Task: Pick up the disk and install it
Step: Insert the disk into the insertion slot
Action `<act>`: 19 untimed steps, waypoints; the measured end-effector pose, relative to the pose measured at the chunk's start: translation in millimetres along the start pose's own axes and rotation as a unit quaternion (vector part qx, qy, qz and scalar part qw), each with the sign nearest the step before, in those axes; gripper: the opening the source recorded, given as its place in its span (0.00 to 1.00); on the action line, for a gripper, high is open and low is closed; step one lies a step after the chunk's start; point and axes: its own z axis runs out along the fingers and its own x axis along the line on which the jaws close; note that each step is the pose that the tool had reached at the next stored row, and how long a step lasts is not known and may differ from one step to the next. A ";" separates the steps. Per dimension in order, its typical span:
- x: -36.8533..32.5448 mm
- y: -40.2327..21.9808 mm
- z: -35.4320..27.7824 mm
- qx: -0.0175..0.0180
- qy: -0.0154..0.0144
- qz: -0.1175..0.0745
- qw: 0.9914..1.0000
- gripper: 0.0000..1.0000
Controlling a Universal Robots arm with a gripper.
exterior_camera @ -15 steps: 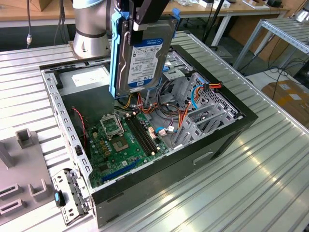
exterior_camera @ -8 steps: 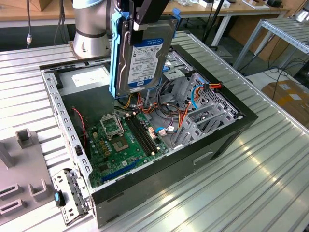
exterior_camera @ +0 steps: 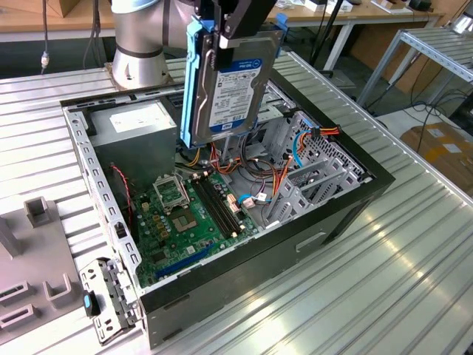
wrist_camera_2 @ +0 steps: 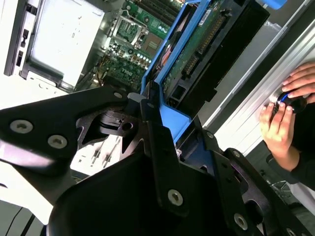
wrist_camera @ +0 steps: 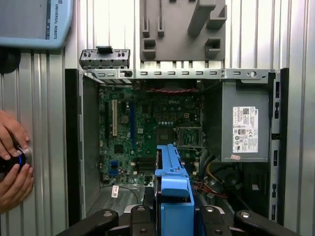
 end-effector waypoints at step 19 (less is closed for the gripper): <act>40.0 -47.3 12.4 0.000 0.000 0.000 1.000 0.37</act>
